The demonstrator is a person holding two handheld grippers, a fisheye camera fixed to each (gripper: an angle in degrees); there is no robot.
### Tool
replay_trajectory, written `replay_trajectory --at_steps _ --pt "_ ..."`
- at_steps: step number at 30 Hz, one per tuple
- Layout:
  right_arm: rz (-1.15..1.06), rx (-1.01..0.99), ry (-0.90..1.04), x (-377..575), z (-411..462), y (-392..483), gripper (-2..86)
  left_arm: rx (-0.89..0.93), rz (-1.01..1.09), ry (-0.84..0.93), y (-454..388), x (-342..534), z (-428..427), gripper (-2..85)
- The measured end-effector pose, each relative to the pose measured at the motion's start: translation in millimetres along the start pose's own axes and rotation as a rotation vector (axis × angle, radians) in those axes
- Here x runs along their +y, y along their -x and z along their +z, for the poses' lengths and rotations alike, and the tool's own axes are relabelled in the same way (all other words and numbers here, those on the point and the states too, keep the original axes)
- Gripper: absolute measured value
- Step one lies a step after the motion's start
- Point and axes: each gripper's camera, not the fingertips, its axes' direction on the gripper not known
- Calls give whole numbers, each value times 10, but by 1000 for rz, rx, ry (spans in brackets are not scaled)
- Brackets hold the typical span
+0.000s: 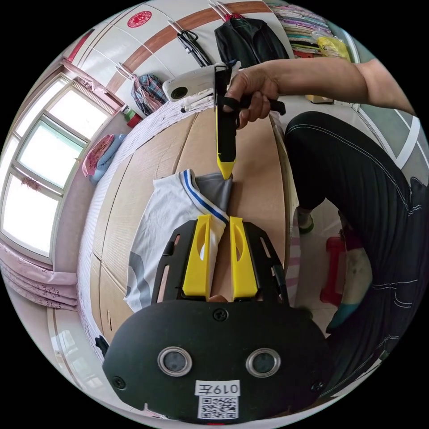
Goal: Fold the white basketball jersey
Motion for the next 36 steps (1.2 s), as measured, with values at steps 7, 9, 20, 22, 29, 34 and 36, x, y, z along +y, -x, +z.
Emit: replay_trajectory --at_steps 7,9,20,22,29,34,36 --pt "-56 135 54 -44 610 598 19 18 1 14 240 139 -101 56" --pt "-53 155 8 86 618 704 58 8 8 3 310 241 -181 58" --pt "187 116 -473 279 1064 815 88 -86 -560 -237 1195 1740 -985 55" --pt "196 82 -485 251 1233 787 86 -101 -767 -233 1462 2303 -1076 55" --pt "246 66 -488 289 1662 574 34 208 -1279 -290 2343 4099 -1103 59" --pt "233 42 -495 309 1819 487 17 285 -1347 -260 2803 4341 -920 66" --pt "229 25 -498 319 1864 440 14 312 -1371 -274 3120 4444 -843 72"
